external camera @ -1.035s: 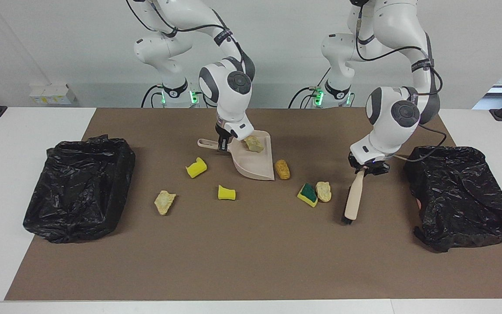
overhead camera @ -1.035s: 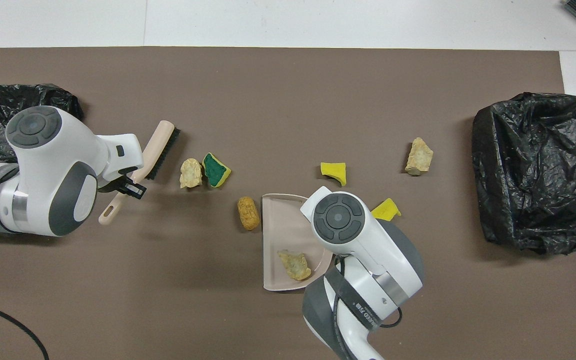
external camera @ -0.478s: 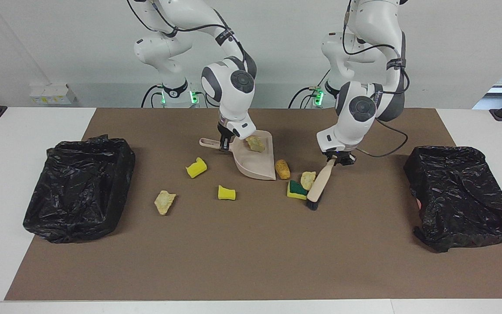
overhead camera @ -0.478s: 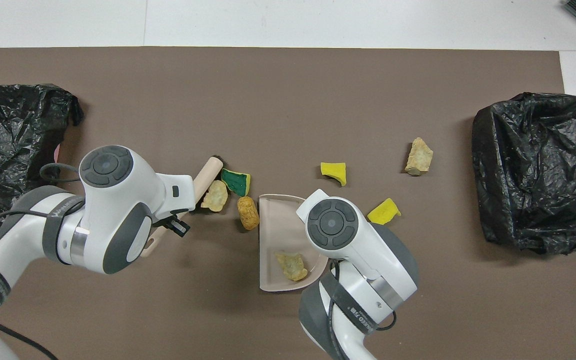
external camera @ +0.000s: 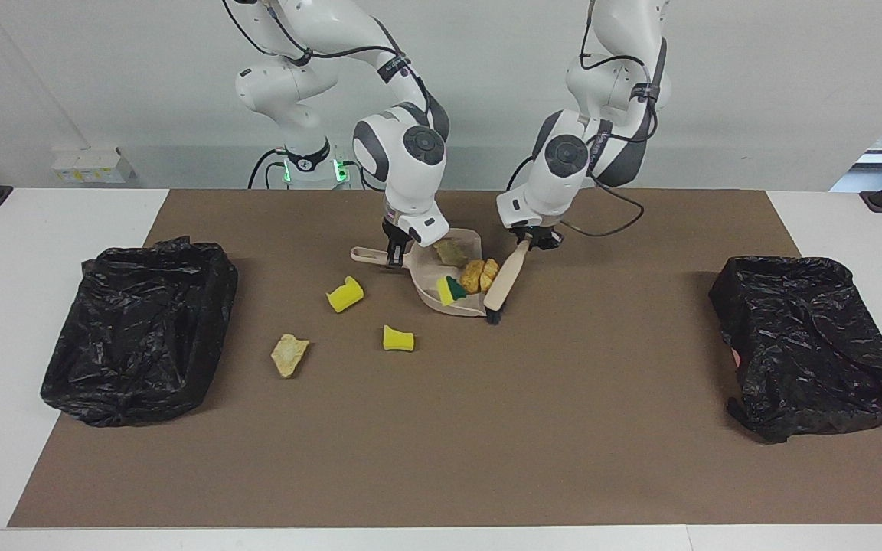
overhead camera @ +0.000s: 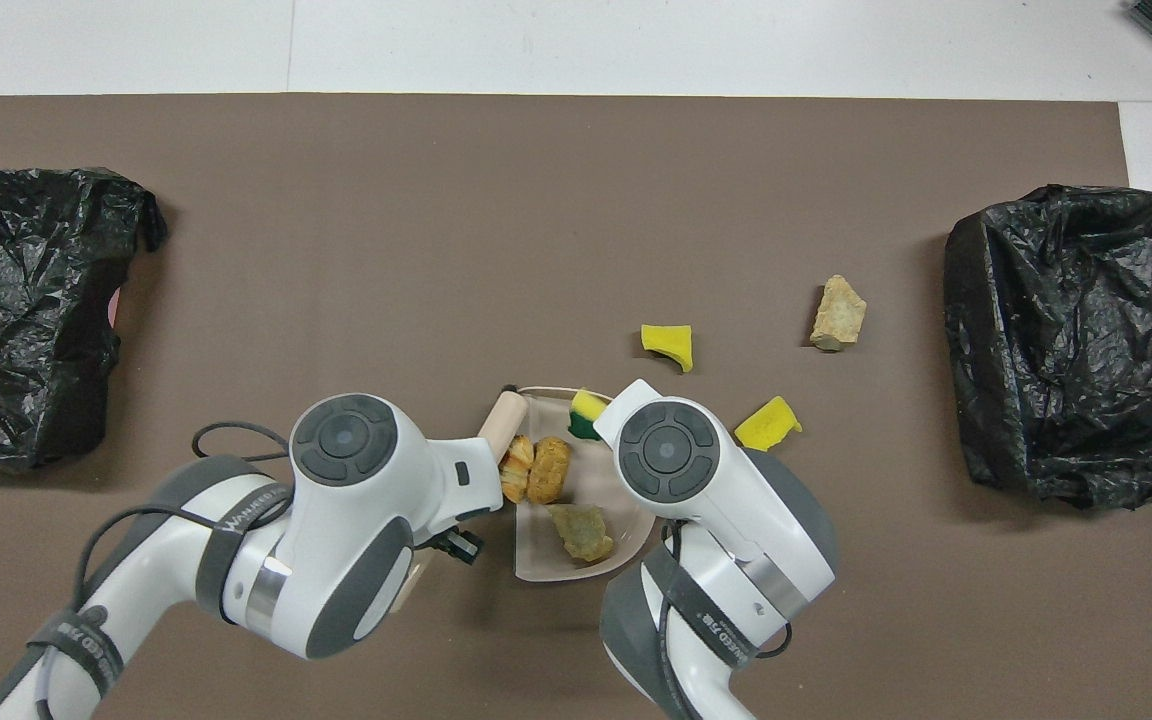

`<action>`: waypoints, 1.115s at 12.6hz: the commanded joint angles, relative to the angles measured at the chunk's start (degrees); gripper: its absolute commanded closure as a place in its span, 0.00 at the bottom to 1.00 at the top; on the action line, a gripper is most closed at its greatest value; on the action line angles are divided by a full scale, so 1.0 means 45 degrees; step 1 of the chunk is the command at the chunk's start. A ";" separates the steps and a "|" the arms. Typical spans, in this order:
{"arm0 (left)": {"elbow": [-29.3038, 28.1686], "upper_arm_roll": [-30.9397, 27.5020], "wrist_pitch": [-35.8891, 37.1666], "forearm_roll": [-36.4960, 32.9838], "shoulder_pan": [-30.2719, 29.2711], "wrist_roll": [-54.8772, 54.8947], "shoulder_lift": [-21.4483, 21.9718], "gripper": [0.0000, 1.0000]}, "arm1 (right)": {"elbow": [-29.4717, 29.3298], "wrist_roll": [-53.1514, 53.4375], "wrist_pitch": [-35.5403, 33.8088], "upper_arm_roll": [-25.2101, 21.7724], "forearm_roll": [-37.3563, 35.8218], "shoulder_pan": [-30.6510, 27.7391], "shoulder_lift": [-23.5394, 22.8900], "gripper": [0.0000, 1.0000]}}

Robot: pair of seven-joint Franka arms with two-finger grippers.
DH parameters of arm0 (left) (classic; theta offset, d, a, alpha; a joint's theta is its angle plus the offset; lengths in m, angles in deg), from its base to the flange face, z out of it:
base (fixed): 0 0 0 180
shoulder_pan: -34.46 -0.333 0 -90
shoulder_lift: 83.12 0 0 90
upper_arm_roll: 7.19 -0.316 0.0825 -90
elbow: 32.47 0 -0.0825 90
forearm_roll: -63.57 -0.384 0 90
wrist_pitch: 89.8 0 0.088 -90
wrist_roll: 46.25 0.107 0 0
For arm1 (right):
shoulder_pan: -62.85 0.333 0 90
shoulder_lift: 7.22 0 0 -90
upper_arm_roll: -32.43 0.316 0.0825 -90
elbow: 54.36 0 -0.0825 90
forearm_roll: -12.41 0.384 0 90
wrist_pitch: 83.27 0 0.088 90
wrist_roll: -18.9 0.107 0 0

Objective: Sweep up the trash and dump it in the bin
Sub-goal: 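Sweep the sponge and bread into the dustpan with the left gripper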

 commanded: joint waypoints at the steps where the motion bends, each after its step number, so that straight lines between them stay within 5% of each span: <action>1: 0.0133 -0.0217 0.0205 0.0946 0.0805 -0.1828 0.0303 1.00 | 0.0263 0.0036 0.0724 0.0025 -0.0282 -0.0075 -0.0137 1.00; 6: 0.1327 -0.0314 0.0108 0.1692 0.0612 -0.6907 0.0399 1.00 | 0.0166 -0.0218 0.0666 0.0025 -0.0495 -0.0192 -0.0156 1.00; 14: 0.0901 -0.0334 0.1299 0.0211 0.0688 -1.0118 0.1061 1.00 | -0.1023 -0.1737 -0.1068 0.0006 -0.0497 -0.1245 0.0410 1.00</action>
